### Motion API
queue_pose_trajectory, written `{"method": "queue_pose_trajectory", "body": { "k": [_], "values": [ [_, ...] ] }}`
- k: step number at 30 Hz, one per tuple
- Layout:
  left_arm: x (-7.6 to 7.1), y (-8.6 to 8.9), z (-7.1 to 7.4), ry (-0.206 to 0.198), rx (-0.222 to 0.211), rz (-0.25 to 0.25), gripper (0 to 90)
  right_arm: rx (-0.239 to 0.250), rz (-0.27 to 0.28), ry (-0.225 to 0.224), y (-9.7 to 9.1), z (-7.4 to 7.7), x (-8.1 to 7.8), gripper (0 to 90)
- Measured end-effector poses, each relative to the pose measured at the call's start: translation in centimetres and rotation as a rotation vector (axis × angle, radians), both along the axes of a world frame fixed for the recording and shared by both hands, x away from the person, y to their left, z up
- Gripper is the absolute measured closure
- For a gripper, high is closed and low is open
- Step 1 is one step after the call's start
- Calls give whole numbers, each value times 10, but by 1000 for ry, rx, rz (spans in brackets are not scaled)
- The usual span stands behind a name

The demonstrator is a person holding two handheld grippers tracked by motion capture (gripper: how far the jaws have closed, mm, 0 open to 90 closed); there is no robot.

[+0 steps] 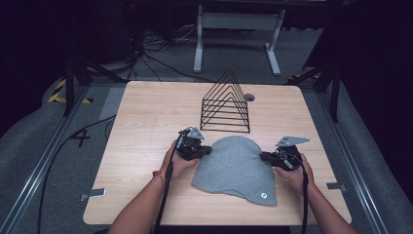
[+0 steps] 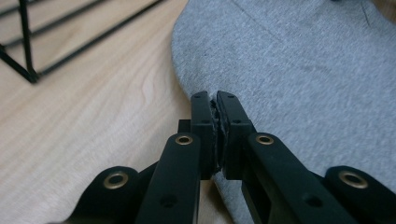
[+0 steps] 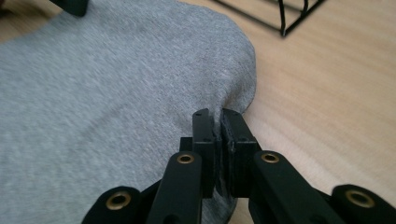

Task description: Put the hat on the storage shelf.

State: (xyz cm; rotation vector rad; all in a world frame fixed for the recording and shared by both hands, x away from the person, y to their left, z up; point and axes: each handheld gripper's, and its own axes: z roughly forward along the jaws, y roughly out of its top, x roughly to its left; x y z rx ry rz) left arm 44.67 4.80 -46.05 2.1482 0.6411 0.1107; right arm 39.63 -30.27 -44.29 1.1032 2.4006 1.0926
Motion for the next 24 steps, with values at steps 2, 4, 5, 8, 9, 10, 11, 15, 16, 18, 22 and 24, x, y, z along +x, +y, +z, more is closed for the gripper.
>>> {"method": "queue_pose_trajectory", "body": {
  "k": [2,4,5,8,9,10,11,15,16,18,22,24],
  "values": [
    [-3,0,10,-29,-25,-1,867,4,10,-32,1,11,-3,856],
    [-5,2,25,-63,-58,-7,867,18,22,-71,1,25,-6,856],
    [-6,2,34,-87,-65,-7,867,28,22,-80,1,30,-6,856],
    [-6,5,65,-139,-85,-5,867,45,22,-134,1,53,-5,857],
    [-5,6,71,-152,-89,-7,868,48,25,-157,1,63,-4,856],
    [-5,7,80,-156,-101,0,867,49,24,-167,1,69,-4,857],
    [-4,9,86,-169,-104,0,867,50,26,-181,1,77,-3,856],
    [-1,15,121,-232,-119,7,868,59,25,-243,1,108,1,857],
    [0,16,129,-246,-115,7,868,62,28,-258,1,116,2,857],
    [1,16,148,-278,-114,4,868,63,30,-287,2,131,5,856],
    [3,16,176,-338,-106,7,868,66,34,-354,5,165,10,856],
    [7,16,186,-355,-108,14,868,70,29,-379,6,178,14,856]
  ]
}}
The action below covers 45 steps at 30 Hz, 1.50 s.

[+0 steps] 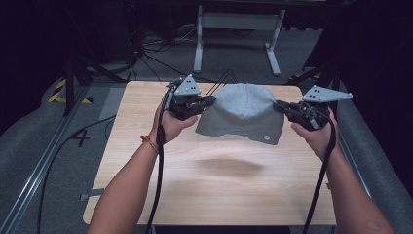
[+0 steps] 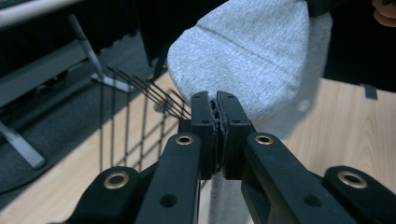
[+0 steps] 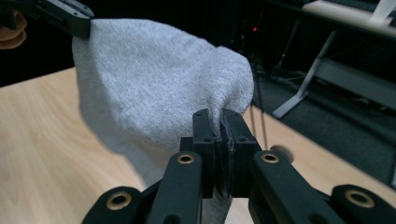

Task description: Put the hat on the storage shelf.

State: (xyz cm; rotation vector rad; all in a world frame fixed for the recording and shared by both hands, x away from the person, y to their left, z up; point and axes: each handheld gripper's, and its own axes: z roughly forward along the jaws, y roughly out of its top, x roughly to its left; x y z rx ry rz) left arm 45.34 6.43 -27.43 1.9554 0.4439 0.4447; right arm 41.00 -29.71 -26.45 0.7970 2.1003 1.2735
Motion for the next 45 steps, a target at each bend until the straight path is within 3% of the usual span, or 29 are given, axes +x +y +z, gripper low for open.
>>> {"method": "queue_pose_trajectory", "body": {
  "k": [4,9,12,17,26,32,45],
  "values": [
    [6,-1,10,-13,-25,19,868,12,-9,-24,1,18,7,856],
    [13,-1,15,-21,-45,32,868,21,-6,-34,5,24,15,857],
    [19,1,22,-24,-78,45,868,29,-2,-43,8,28,20,856],
    [32,3,35,-39,-81,78,868,32,-17,-62,13,41,33,857],
    [61,3,41,-29,-102,152,868,-5,-56,-66,24,51,65,856],
    [74,-1,49,-59,-97,189,868,-4,-78,-75,26,64,83,856],
    [97,-12,50,-79,-104,253,868,15,-117,-79,28,63,112,857]
  ]
}}
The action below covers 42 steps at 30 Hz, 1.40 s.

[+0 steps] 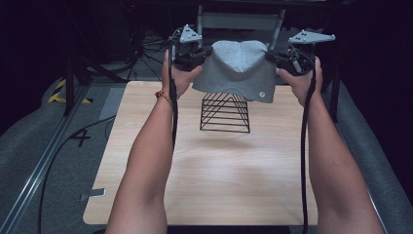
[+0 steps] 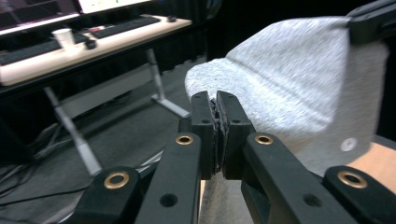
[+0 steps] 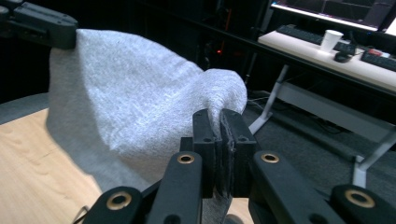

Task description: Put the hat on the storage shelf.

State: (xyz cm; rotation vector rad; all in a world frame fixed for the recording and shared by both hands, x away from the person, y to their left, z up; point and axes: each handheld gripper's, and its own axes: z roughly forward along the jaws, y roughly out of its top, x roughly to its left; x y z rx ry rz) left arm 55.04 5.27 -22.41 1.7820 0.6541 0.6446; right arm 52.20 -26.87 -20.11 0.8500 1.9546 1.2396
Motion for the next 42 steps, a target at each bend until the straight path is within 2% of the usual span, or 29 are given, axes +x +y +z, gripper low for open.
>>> {"method": "queue_pose_trajectory", "body": {
  "k": [2,4,5,9,11,13,16,21,24,30,36,41,42],
  "values": [
    [2,-1,-2,6,-21,-9,868,16,2,-14,-1,0,3,857],
    [4,-2,-4,-2,-1,17,868,25,-1,-10,-1,1,5,857],
    [6,-2,-4,-3,-13,14,868,22,-1,-18,0,0,6,857],
    [8,0,-4,-5,-15,35,868,29,1,-13,2,-1,11,857],
    [10,2,-5,1,-26,17,868,33,9,-5,3,-3,13,857],
    [10,2,-7,13,-18,10,868,41,13,2,4,-5,14,857],
    [8,5,-6,13,-36,-3,868,38,19,5,3,-7,13,857],
    [-2,10,-3,16,-51,-37,868,47,41,7,2,-7,5,857],
    [-7,14,-8,24,-61,-48,868,30,51,7,3,-8,-1,857],
    [-15,21,-15,42,-138,-78,868,33,56,4,-1,-10,-11,856],
    [-23,28,-13,35,-167,-98,868,37,64,-4,-6,-8,-17,857],
    [-28,33,-14,36,-177,-116,868,37,69,-3,-7,-10,-21,857],
    [-30,32,-18,42,-157,-119,868,41,71,-2,-9,-11,-22,856]
  ]
}}
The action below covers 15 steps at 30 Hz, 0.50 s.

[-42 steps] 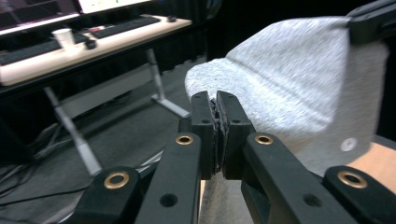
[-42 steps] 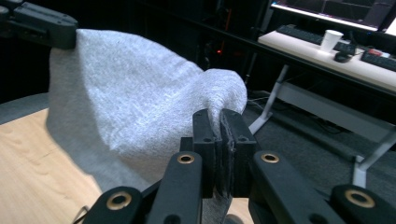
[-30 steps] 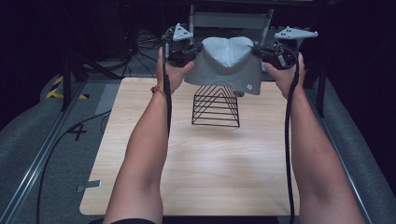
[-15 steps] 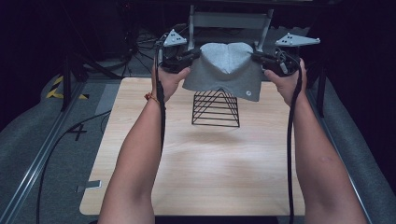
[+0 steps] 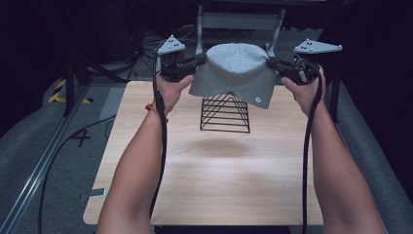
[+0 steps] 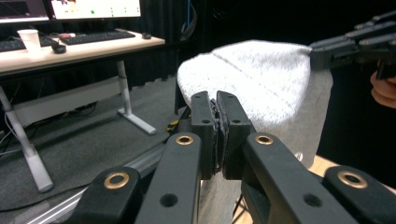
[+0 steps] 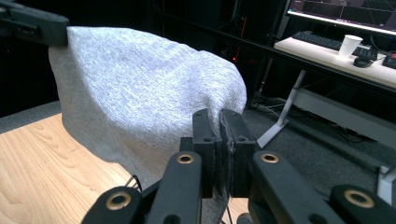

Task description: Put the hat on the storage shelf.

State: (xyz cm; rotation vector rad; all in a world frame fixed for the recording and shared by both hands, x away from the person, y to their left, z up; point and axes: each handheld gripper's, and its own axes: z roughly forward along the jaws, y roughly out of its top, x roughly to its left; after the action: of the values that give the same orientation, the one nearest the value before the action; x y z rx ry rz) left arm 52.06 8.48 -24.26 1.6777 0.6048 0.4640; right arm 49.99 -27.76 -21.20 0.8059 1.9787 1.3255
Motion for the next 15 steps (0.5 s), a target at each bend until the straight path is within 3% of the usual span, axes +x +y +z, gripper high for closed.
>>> {"method": "queue_pose_trajectory", "body": {
  "k": [6,11,15],
  "values": [
    [-3,4,-5,8,-22,-13,868,-1,10,0,-1,-2,-4,856],
    [-8,8,4,-1,-49,-32,868,-12,12,-10,-2,6,-10,856],
    [-11,6,4,-4,-3,-41,868,-17,15,-14,-2,8,-12,856]
  ]
}}
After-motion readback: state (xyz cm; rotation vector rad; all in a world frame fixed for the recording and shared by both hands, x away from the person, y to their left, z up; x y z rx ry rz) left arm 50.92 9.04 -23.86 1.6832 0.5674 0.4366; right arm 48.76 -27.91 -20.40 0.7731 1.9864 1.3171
